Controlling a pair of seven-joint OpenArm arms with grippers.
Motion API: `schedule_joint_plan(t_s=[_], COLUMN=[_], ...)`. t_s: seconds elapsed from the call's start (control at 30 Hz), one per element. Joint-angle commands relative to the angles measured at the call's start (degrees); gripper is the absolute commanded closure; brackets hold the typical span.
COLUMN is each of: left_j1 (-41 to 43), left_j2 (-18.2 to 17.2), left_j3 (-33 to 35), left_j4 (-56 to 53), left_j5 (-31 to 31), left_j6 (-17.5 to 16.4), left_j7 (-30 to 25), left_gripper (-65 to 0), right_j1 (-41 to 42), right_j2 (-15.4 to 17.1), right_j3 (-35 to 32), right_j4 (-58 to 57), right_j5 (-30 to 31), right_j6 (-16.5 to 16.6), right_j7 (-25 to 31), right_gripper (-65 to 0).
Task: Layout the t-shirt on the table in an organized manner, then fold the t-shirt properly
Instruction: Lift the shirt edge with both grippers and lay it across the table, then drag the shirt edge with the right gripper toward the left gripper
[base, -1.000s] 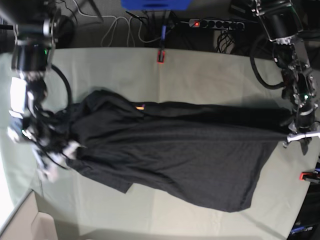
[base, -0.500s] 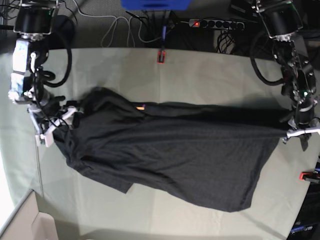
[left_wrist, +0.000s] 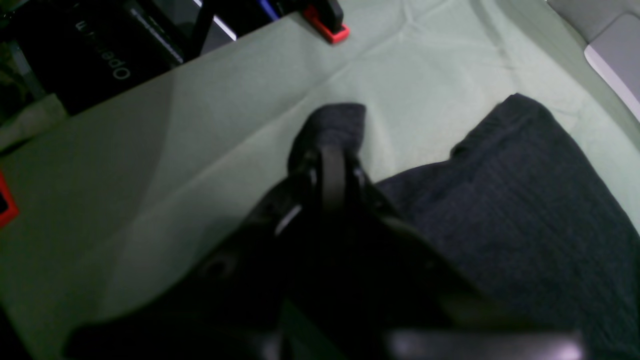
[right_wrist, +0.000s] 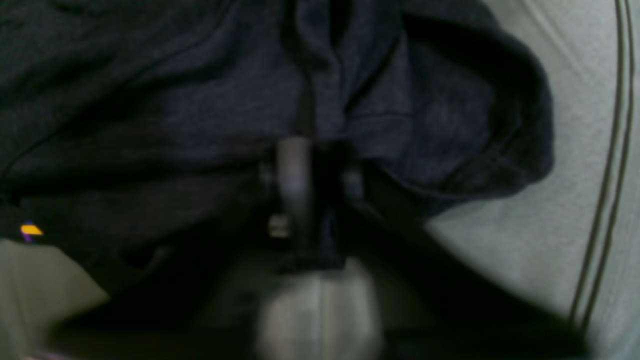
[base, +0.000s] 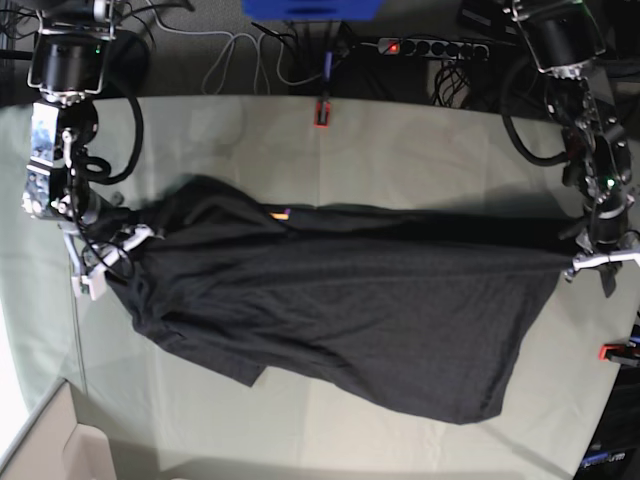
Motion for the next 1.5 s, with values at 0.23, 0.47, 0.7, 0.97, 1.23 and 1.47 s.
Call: schedule_joint_plan(t_s=[0.23, 0.47, 0.7, 0.97, 1.23, 1.47], left_j1=[-0.9, -0.8, -0.8, -0.8, -0.8, -0.8], left_j2=[-0.9, -0.9, -0.9, -0.9, -0.8, -0.6], left_j3=[-3.4, -3.4, -3.4, -3.4, -3.4, -3.3], left_j4=[1.8, 1.8, 1.8, 1.8, 1.8, 1.8], left_j5=[0.0, -0.1, -0.2, -0.2, 0.1, 0.0], left_j6=[-0.1, -0.1, -0.1, -0.1, -0.1, -0.1], left_j7=[-1.6, -1.6, -1.6, -1.6, -1.3, -1.3], left_gripper=[-0.1, -0.1, -0.1, -0.1, -0.1, -0.1], right_j1=[-3.1, -10.1, -17.7, -15.7, 2.9, 7.8], right_j2=[0.8, -1.2, -3.3, -3.3, -3.3, -3.1], right_j3=[0.5, 0.5, 0.0, 0.0, -9.3, -11.6], right_j4=[11.6, 29.1, 37.1, 37.2, 18.3, 10.5], right_j5=[0.5, 0.5, 0.5, 0.6, 0.4, 0.5], right_j6=[0.3, 0.2, 0.2, 0.2, 0.3, 0.3], right_j7=[0.8, 0.5, 0.4, 0.4, -4.6, -6.4], right_gripper=[0.0, 0.0, 0.0, 0.0, -2.6, -18.5])
